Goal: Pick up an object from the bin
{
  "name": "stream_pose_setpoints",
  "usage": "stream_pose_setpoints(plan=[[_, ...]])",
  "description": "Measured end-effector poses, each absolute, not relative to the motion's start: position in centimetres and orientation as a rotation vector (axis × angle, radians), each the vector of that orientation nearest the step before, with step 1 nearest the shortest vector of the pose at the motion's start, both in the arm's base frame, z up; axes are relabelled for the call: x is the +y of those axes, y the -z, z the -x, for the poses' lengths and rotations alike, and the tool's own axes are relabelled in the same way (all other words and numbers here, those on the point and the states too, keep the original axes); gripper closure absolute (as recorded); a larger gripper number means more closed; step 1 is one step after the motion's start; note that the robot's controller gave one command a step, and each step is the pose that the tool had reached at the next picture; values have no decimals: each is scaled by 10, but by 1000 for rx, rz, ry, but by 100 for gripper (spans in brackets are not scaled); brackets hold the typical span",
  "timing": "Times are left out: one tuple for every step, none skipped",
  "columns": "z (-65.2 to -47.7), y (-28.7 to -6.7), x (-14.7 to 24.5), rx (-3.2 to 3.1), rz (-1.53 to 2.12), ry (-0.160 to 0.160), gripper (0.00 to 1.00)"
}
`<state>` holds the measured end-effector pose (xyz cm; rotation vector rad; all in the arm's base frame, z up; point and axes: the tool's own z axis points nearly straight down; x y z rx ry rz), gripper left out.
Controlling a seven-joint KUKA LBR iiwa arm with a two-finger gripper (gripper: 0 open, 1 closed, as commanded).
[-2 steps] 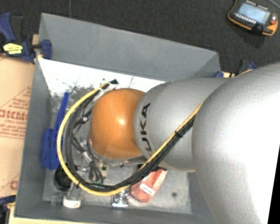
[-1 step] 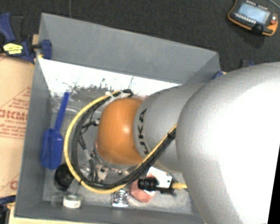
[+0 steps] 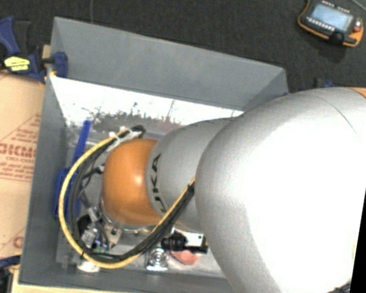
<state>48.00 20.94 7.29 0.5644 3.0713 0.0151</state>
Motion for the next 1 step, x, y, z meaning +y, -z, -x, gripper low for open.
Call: stream_pose_setpoints(plan=[[-475,-74,214,2789,-1414,-33,100]])
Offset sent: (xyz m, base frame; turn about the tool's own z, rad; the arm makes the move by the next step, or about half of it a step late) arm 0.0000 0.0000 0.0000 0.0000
